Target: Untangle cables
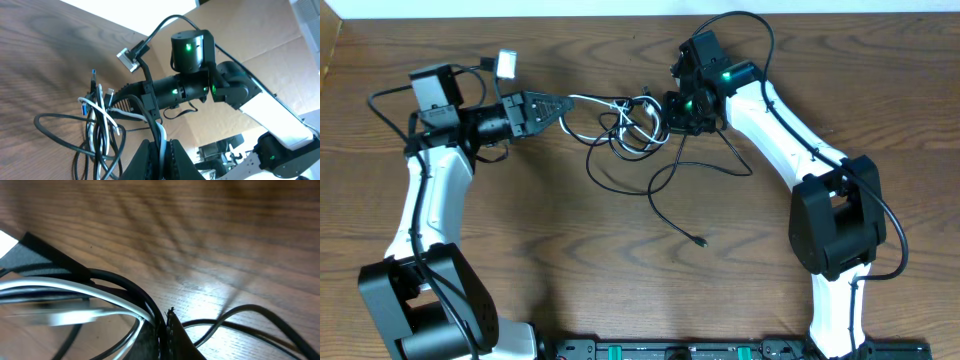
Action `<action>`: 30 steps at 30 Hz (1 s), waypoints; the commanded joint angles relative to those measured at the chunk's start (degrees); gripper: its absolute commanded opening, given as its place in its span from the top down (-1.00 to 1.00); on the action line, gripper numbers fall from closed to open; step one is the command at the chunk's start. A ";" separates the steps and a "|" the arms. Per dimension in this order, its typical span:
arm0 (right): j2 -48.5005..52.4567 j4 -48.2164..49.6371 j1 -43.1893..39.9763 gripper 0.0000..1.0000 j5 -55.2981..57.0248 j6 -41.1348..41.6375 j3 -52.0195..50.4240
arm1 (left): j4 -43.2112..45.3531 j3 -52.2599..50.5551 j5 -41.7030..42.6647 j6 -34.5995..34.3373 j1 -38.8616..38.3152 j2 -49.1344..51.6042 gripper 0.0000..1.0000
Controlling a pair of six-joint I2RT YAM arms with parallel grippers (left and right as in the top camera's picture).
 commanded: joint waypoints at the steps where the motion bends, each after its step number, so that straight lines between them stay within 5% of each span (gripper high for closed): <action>1: -0.37 -0.44 -0.79 0.98 12.94 -3.21 -0.28 | 0.50 0.46 5.44 -0.68 3.78 -0.13 0.85; 13: -0.31 -0.57 -1.75 0.98 34.03 -7.04 -0.28 | -2.12 0.46 4.83 -1.16 8.79 -0.13 0.86; 16: -0.31 -0.57 -2.21 0.98 27.02 -10.58 -0.28 | -4.22 0.35 0.72 -0.90 8.37 -0.13 0.85; 25: -0.31 -0.59 -3.32 0.98 -3.50 -13.53 -0.28 | -20.02 -0.26 -29.55 4.31 -1.86 -0.11 0.71; 28: -0.31 -0.42 -4.00 0.98 -10.01 -13.86 -0.28 | -20.57 -0.26 -31.61 4.26 -6.84 -0.13 0.42; 30: -0.31 -0.68 -4.35 0.98 -10.73 -13.86 -0.28 | -19.61 -0.24 -30.60 4.22 -10.67 -0.13 0.38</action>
